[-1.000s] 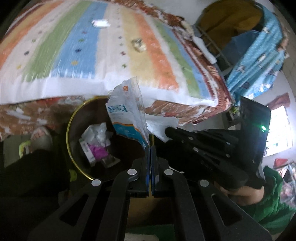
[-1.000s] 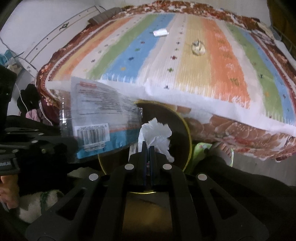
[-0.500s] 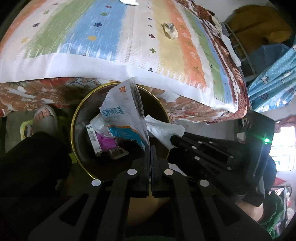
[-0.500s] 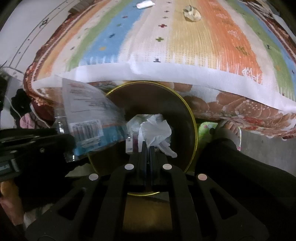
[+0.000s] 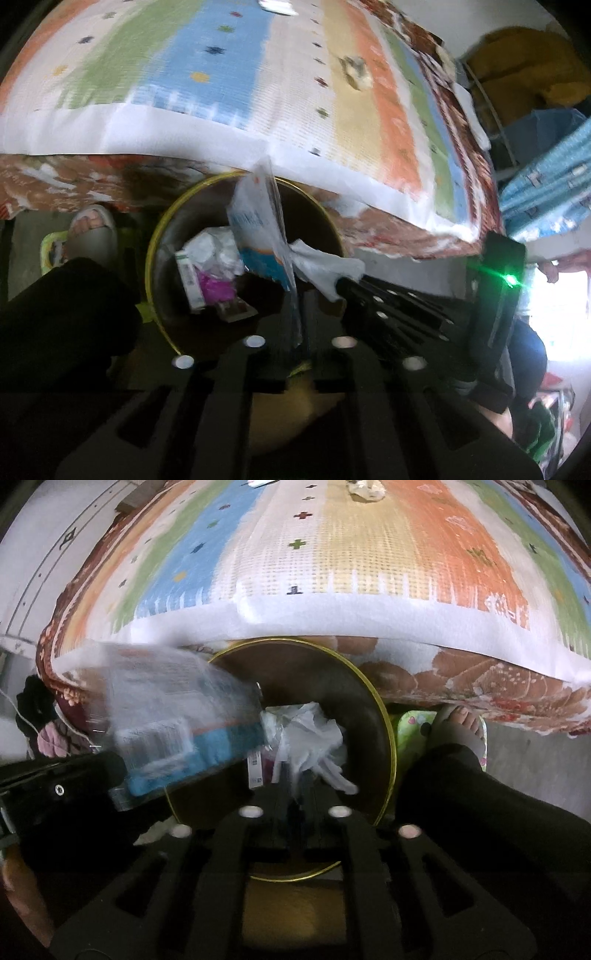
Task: Collect trash
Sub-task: 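Open the left tool over the bin while the right tool releases the tissue into it, then move both open tools back over the bed toward the white strip and tan wrapper, then grasp the white paper strip with the left tool while the right tool grasps the tan wrapper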
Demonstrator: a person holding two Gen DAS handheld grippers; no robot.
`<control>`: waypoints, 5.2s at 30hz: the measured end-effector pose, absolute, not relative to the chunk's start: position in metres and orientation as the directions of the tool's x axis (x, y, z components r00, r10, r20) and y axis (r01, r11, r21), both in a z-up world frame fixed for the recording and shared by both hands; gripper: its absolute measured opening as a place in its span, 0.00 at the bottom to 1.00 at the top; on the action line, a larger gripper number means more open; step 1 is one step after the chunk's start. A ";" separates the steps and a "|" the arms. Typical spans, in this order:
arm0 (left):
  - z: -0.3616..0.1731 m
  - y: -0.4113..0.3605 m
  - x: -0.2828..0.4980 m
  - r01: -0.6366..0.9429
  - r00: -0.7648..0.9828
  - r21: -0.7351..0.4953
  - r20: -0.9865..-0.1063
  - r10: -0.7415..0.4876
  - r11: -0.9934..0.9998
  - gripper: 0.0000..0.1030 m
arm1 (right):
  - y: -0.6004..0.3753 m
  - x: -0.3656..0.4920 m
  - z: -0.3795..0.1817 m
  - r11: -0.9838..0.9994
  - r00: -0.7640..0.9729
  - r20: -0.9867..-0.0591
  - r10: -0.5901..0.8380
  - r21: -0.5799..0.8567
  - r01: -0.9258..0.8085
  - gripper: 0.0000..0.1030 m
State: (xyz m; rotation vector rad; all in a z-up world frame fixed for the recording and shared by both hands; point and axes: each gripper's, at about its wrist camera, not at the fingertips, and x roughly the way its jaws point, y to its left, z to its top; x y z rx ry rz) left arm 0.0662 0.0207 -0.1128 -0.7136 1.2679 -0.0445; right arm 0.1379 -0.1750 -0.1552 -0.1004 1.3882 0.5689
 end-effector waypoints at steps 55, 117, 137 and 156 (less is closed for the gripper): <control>0.010 0.040 0.106 -0.146 0.616 -0.083 -0.787 0.025 0.986 0.88 | -0.191 0.151 0.000 0.785 0.530 -0.730 0.432 0.015 -0.619 0.81; -0.116 0.122 0.381 0.050 0.577 0.046 -0.817 0.009 0.998 0.94 | -0.123 0.405 -0.113 0.868 0.342 -0.881 0.327 0.138 -0.476 0.84; -0.138 0.120 0.460 0.253 0.503 0.142 -0.864 -0.005 0.957 0.90 | -0.112 0.436 -0.154 0.883 0.247 -0.921 0.301 0.172 -0.436 0.44; -0.149 0.149 0.467 0.125 0.504 -0.043 -0.857 -0.101 0.991 0.10 | -0.111 0.434 -0.155 0.877 0.250 -0.926 0.283 0.144 -0.458 0.12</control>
